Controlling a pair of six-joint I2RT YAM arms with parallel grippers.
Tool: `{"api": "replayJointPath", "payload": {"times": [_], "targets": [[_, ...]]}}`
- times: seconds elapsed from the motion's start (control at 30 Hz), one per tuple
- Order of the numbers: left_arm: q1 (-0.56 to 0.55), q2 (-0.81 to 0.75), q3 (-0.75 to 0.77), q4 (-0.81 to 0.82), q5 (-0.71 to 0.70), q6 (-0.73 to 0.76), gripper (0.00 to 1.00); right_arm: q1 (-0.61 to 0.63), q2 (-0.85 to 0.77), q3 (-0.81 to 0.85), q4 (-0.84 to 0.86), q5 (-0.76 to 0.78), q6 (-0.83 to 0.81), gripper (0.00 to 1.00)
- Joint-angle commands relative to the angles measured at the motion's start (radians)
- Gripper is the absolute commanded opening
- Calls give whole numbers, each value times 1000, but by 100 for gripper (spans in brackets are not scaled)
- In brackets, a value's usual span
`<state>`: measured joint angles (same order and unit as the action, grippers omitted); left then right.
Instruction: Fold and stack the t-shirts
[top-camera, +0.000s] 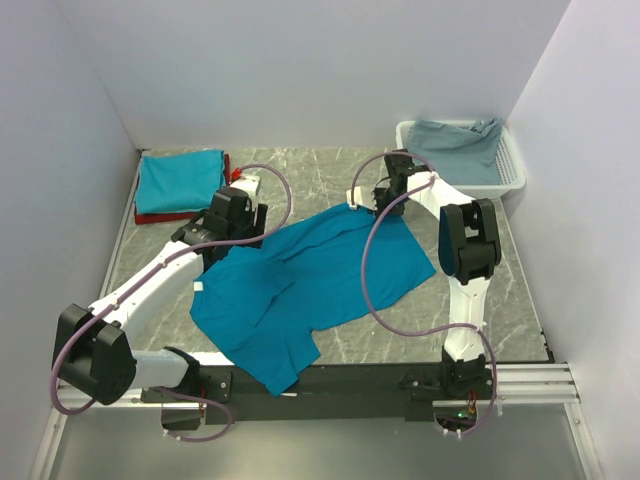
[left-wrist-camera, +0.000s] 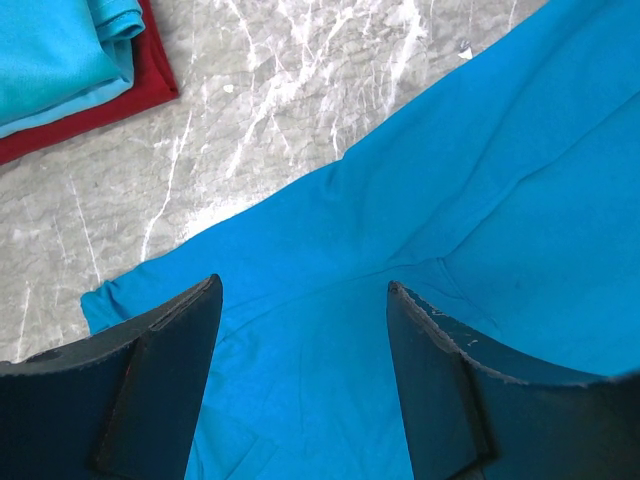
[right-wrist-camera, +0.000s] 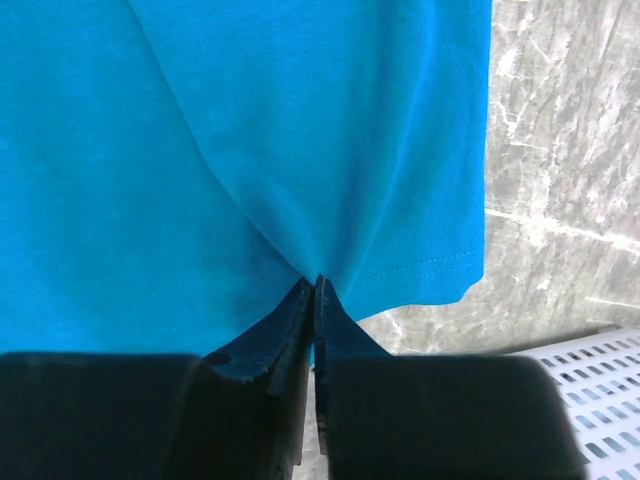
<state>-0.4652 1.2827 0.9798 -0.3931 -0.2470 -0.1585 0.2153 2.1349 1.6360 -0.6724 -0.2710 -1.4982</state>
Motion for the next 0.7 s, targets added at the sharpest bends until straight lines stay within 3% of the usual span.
{"api": "replayJointPath", "payload": {"times": [0.0, 0.1, 0.67], "targets": [[-1, -3, -9, 26, -15, 10, 72, -2, -35, -13, 7, -13, 0, 5], [-1, -5, -9, 26, -15, 10, 72, -10, -69, -41, 16, -19, -7, 0], [0, 18, -9, 19, -20, 4, 72, -47, -141, -99, 92, -20, 33, 0]]}}
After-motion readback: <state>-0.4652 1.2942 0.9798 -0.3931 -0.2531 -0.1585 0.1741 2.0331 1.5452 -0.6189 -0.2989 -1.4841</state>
